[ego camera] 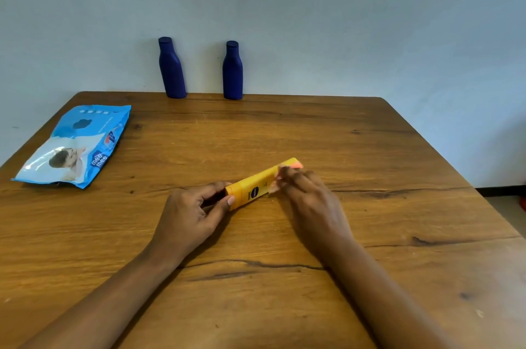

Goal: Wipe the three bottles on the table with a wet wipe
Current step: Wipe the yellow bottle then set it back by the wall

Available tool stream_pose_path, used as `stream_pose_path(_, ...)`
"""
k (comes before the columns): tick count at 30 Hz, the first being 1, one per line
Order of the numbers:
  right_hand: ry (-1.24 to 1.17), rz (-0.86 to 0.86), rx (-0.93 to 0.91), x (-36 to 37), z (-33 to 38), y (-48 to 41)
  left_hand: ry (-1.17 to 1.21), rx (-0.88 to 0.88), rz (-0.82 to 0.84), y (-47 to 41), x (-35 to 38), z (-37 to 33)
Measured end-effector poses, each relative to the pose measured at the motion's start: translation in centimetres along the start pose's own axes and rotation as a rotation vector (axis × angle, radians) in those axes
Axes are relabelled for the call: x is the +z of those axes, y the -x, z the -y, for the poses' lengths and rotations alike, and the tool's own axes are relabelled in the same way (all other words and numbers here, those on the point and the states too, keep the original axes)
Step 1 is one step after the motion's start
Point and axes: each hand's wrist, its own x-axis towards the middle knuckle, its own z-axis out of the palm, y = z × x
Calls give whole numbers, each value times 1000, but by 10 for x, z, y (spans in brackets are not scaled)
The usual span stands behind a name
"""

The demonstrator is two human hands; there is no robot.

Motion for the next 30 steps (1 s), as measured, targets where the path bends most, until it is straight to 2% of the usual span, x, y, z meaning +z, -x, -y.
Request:
stream_pose_path(2,-141,-81,126,2,-8,-2,-2,-7,-12,0,1,1)
stream_pose_path(4,-248,-145,167,3,10,-9,-10,3,-12,0,1,0)
stream_pose_path(6,-272,-150,108,4,40,-17,5,17,9,0,-2,-3)
stream_pose_path(10,-169,26,-140,10,67,-8,-1,59,51,0,-5,-5)
stream_pose_path(11,-133,26,-123,10,57,-7,15,46,41,-1,-4,-4)
stream_pose_path(14,-115,-24,120,7,21,-11,2,17,5,-1,-2,-2)
stream_pose_path(16,-136,-66,216,8,19,-17,-14,4,3,-1,-1,-2)
stream_pose_path(18,-143,-84,127,12,45,-18,-2,2,9,-1,-3,-4)
stream_pose_path(21,-168,33,-78,10,71,-6,11,26,34,0,-5,-8)
stream_pose_path(23,-156,12,-22,7,45,-9,8,17,26,0,-5,-8)
stream_pose_path(27,-127,-54,302,1,-7,-25,-15,-5,4,0,-2,-6)
stream_pose_path(28,-131,-51,306,1,-1,-26,-17,-10,3,0,-2,-6)
stream_pose_path(30,-109,-20,164,6,33,-21,-18,-9,10,0,-3,-6)
